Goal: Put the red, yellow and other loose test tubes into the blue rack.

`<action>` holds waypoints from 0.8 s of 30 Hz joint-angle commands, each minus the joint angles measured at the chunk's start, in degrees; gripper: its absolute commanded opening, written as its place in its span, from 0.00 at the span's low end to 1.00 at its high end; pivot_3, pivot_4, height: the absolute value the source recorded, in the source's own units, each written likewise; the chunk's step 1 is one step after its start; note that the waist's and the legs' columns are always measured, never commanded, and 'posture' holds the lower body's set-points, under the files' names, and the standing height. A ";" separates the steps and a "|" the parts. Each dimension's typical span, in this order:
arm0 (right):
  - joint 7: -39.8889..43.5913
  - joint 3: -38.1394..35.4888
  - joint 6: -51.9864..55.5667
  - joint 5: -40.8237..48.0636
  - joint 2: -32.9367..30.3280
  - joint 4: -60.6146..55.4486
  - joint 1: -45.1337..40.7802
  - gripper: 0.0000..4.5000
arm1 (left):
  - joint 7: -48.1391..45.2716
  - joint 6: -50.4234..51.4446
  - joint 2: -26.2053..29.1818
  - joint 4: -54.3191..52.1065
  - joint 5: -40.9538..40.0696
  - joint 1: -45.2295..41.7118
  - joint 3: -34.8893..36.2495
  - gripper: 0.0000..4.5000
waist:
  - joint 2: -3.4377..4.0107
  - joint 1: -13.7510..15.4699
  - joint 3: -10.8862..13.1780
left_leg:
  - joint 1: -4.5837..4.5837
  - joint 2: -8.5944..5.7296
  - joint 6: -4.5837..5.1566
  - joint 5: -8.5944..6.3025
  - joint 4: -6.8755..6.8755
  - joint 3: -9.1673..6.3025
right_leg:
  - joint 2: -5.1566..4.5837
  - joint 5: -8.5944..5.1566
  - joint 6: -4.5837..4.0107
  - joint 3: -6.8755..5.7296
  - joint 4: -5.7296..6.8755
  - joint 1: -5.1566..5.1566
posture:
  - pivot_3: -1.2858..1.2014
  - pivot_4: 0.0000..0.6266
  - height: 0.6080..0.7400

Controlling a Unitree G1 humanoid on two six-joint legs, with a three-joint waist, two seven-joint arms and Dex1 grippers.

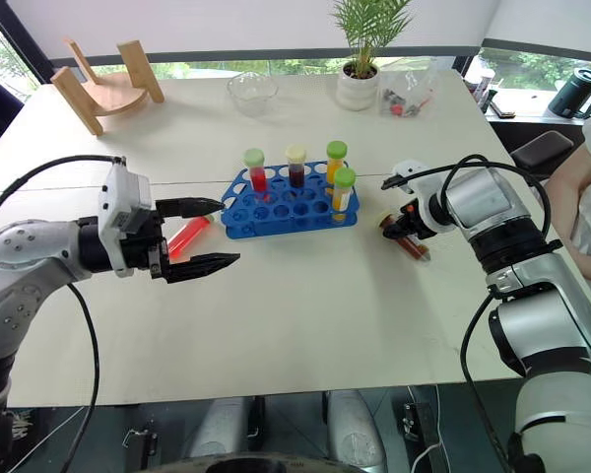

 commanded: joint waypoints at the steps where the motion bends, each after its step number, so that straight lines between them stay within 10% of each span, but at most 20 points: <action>1: 1.18 -2.47 3.13 1.60 -1.13 -6.94 0.67 0.19 | 0.29 -0.26 0.83 -1.71 -0.60 -0.24 2.30 1.00 | 0.00 0.03 0.00 | 0.00 0.00 0.00 0.00 -0.01 0.00 | 0.00 0.00 0.00 0.00 0.00 -0.01 | 0.52 0.24 1.00; 6: 0.74 -22.58 8.45 14.97 -0.31 -37.66 11.88 0.19 | 0.56 0.85 1.68 -1.69 -1.67 0.20 4.20 1.00 | 0.03 0.33 0.02 | -0.06 0.00 0.00 0.00 -0.05 -0.04 | -0.01 -0.01 0.00 -0.01 -0.01 -0.05 | 0.52 0.24 1.00; 11: -10.86 -35.15 -6.13 20.90 19.23 -52.70 24.17 0.19 | 0.27 1.84 2.74 -0.60 -2.50 -0.78 4.92 1.00 | -0.17 -0.06 -0.09 | 0.01 0.04 0.01 -0.01 -0.03 -0.17 | 0.07 -0.01 0.02 -0.12 -0.05 0.11 | 0.52 0.24 1.00; 17: -23.36 -27.76 -40.36 10.01 39.21 -41.55 29.79 0.19 | -0.54 3.40 4.43 1.58 -3.21 -3.40 5.06 1.00 | -0.16 -0.05 -0.08 | 0.07 0.03 -0.15 0.09 0.04 -0.13 | 0.06 0.01 0.01 -0.08 0.05 0.11 | 0.52 0.24 1.00; 24: -35.36 -25.70 -68.19 0.07 47.60 -17.06 25.27 0.19 | -0.96 4.77 5.56 1.56 -3.47 -4.57 4.84 1.00 | -0.15 -0.03 -0.07 | 0.06 0.02 -0.19 0.11 -0.08 -0.13 | 0.03 0.01 0.00 -0.09 0.14 0.03 | 0.52 0.24 1.00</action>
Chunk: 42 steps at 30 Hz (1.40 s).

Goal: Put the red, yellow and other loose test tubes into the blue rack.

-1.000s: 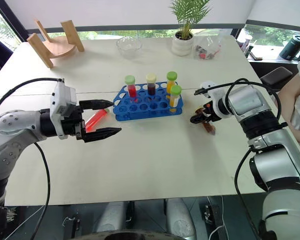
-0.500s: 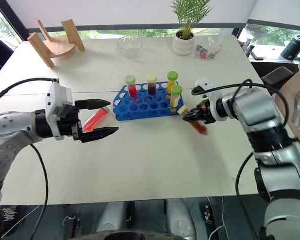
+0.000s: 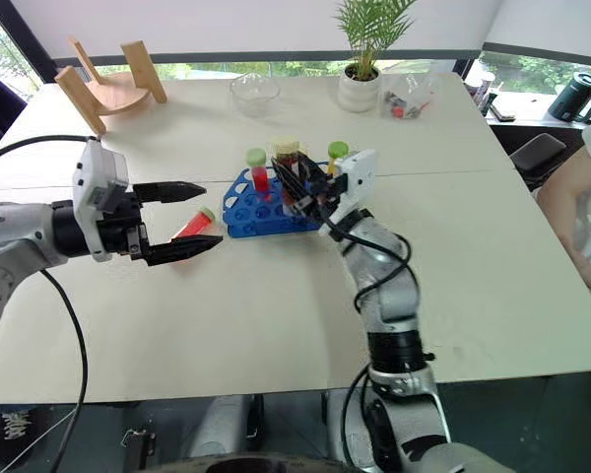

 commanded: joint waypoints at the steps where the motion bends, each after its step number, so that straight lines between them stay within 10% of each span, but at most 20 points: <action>1: -4.22 -0.23 -10.43 -2.29 1.50 6.49 -3.19 0.19 | -0.28 0.39 0.97 -0.88 -0.86 -0.89 1.49 1.00 | 0.01 0.00 0.01 | 0.00 0.00 -0.01 0.00 -0.01 0.00 | -0.01 0.00 0.00 0.00 0.00 -0.01 | 0.52 0.24 1.00; 36: -6.84 2.67 -18.22 -3.21 0.48 16.66 -0.71 0.19 | 1.55 0.03 -0.01 -1.70 -1.18 -0.57 1.34 1.00 | 0.01 -0.13 0.01 | 0.04 0.00 -0.03 0.02 -0.01 0.00 | -0.01 0.00 -0.01 0.01 0.06 0.01 | 0.52 0.24 1.00; 42: -6.37 2.72 -16.56 -3.27 -0.61 15.88 -0.08 0.87 | 2.49 0.14 -0.66 -1.29 -0.90 -0.16 1.44 1.00 | 0.02 -0.12 0.01 | 0.04 0.00 -0.03 0.02 0.00 0.00 | -0.01 0.00 -0.01 0.01 0.06 0.01 | 0.52 0.24 1.00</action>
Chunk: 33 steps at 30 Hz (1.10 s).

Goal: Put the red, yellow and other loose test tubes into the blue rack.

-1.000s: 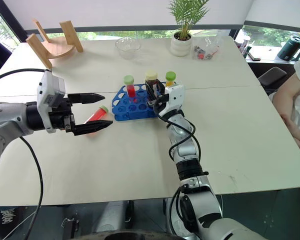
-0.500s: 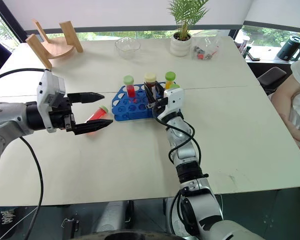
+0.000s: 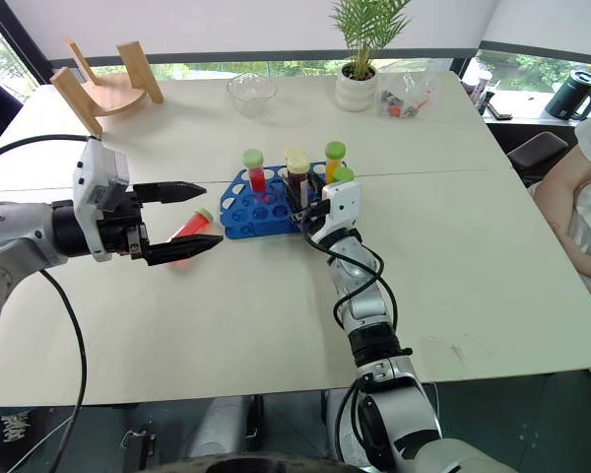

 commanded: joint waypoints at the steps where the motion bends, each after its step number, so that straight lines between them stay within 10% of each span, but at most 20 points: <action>1: 0.21 0.58 1.58 -0.28 -1.07 -4.02 0.59 0.98 | 1.43 -0.60 -0.56 -0.69 0.27 -0.03 1.51 1.00 | 0.00 0.03 0.00 | 0.00 0.00 0.00 0.00 0.00 0.00 | 0.00 0.00 0.00 0.00 0.00 0.00 | 0.52 0.24 1.00; 9: 9.33 2.02 31.11 8.78 -15.46 -37.39 13.29 0.99 | 9.34 -0.23 1.49 6.76 15.54 -3.21 -5.52 1.00 | -0.01 0.48 0.00 | -0.03 -0.08 0.00 0.00 0.06 -0.01 | -0.07 0.00 0.01 -0.01 -0.01 0.02 | 0.52 0.24 1.00; 18: 36.64 -4.59 49.14 25.29 -49.73 -51.45 10.15 0.99 | 3.76 13.29 2.15 29.80 24.00 -21.12 -21.69 1.00 | -0.07 0.07 0.01 | 0.11 -0.02 0.08 -0.04 0.09 -0.05 | 0.12 -0.02 0.01 0.01 -0.06 0.18 | 0.52 0.24 1.00; 33: 43.20 -4.69 48.42 26.69 -54.51 -49.38 2.87 1.00 | -7.57 13.76 -9.27 57.36 34.67 -33.41 -33.32 0.94 | -0.17 0.97 0.06 | -0.13 -0.04 0.13 -0.06 0.16 -0.04 | 0.07 -0.02 0.02 -0.01 -0.11 0.02 | 0.52 0.24 1.00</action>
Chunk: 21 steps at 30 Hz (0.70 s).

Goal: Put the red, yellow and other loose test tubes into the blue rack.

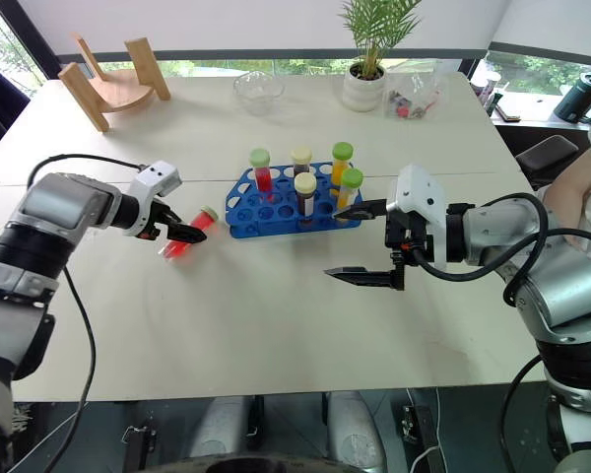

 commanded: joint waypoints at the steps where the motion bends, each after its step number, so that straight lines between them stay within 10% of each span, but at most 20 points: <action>1: -0.45 -1.36 -0.62 0.39 -0.33 -1.52 -0.59 1.00 | -0.79 -0.46 -0.97 1.43 2.30 0.14 -0.91 0.88 | 0.01 0.04 0.00 | 0.03 0.00 0.00 0.00 0.01 0.00 | 0.00 0.00 0.00 0.00 0.02 0.01 | 0.52 0.24 1.00; 8: -0.73 -1.78 -1.34 0.15 -0.60 -1.13 -0.64 1.00 | 0.05 1.39 -1.91 0.49 3.39 1.34 1.79 0.19 | 0.01 0.76 -0.01 | 0.05 0.00 0.00 0.00 0.05 0.01 | -0.02 0.00 0.01 0.00 0.05 0.04 | 0.52 0.24 1.00; 17: -4.20 -3.16 0.26 1.84 0.80 -2.80 1.25 1.00 | -0.18 0.49 -3.07 -20.48 -14.02 8.26 29.48 0.18 | -0.09 0.83 0.05 | -0.06 0.04 -0.01 0.00 0.05 -0.03 | -0.05 0.00 0.00 -0.05 0.07 -0.06 | 0.52 0.24 1.00; 21: -7.15 -3.68 1.05 2.04 2.16 -3.49 2.30 1.00 | 4.98 -4.63 -11.64 -33.42 -22.13 14.78 39.92 0.18 | -0.06 1.17 0.03 | -0.03 -0.02 -0.01 0.01 0.10 0.02 | -0.25 0.01 0.02 -0.07 0.05 0.03 | 0.52 0.24 1.00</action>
